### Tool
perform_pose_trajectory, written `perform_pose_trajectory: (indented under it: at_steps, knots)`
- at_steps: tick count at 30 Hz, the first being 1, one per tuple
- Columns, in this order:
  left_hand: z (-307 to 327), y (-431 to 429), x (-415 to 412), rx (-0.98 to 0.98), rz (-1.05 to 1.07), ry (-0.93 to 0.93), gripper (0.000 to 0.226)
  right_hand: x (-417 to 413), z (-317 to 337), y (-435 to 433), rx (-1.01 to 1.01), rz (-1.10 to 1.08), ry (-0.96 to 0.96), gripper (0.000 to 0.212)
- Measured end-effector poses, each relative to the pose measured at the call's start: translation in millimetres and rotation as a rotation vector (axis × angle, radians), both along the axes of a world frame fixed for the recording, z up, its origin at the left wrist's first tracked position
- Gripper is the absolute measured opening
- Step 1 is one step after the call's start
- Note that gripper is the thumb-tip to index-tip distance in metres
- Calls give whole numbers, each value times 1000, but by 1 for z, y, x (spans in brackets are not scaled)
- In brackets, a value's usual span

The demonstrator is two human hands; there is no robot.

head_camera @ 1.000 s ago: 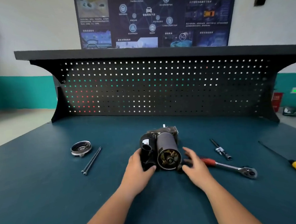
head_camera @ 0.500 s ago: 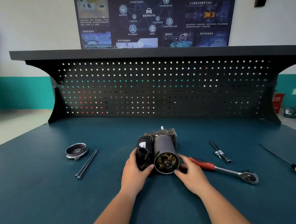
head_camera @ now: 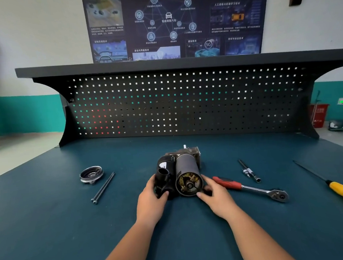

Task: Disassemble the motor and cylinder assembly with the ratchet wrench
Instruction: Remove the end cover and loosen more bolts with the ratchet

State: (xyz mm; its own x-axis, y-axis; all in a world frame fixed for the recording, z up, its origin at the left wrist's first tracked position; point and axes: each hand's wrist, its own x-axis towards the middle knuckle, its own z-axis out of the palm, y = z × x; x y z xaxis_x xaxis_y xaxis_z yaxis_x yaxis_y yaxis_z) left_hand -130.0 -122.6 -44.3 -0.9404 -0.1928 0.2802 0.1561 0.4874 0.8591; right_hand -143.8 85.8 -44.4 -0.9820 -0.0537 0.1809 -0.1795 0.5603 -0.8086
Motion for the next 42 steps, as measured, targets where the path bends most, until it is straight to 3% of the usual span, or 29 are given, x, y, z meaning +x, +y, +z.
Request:
perform_pose_trajectory:
  at_steps: [14, 18, 22, 25, 28, 31, 35, 42]
  knots:
    - [-3, -3, -8, 31, 2, 3, 63, -5, -4, 2, -30, 4, -29, 72]
    - [-4, 3, -8, -37, 16, 38, 74, -4, -5, 1, -34, -2, 4, 73]
    - [5, 7, -10, -209, 55, 240, 79, -5, -3, 3, -40, 39, 48, 81]
    - [21, 6, -23, -552, -18, 351, 68, -9, 5, 12, 38, 138, 2, 90]
    - [44, 6, -46, -940, -158, 278, 67, -18, 21, 21, 199, 252, -78, 101]
    - [66, 8, -64, -1113, -298, 126, 72, -31, 34, 21, 297, 320, -135, 111]
    - [75, 7, -76, -990, -482, -94, 69, -40, 33, 23, 296, 376, -155, 111]
    - [70, 4, -80, -897, -478, -13, 62, -47, 23, 26, 279, 343, 51, 106]
